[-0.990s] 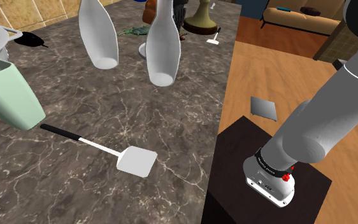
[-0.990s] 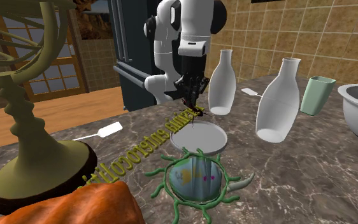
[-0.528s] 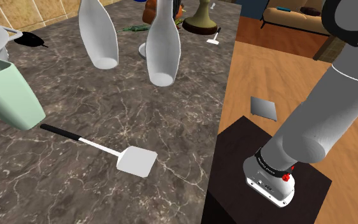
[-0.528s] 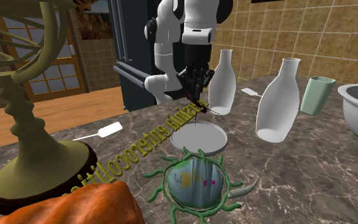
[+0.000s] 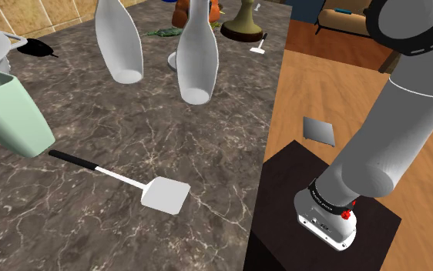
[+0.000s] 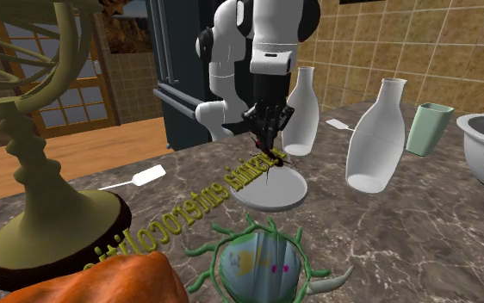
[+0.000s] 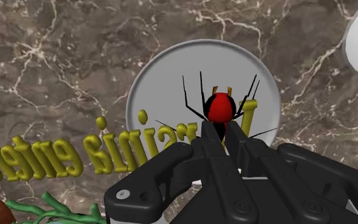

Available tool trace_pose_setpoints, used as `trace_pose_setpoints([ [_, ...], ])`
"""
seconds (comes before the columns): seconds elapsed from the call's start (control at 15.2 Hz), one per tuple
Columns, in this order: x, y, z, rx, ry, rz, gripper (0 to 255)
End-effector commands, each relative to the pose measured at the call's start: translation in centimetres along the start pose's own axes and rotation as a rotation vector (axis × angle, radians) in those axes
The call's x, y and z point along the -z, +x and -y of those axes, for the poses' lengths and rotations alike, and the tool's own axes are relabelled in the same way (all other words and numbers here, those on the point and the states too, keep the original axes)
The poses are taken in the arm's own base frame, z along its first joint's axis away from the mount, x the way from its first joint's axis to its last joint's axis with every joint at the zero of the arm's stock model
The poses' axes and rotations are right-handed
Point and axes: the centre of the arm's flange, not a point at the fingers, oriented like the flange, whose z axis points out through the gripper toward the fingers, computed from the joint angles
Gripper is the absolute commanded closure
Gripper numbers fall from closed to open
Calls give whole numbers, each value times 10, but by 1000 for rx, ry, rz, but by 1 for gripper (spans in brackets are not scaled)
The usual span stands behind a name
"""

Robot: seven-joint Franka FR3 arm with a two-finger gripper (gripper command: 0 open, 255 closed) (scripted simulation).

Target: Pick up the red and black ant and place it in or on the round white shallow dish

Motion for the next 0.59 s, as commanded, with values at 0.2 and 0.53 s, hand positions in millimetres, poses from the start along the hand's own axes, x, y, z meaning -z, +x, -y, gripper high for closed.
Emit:
trace_pose_setpoints([
  [0.2,-27,1,0,-1,-1,-1,255],
  [0.53,-54,1,1,-1,-1,-1,255],
])
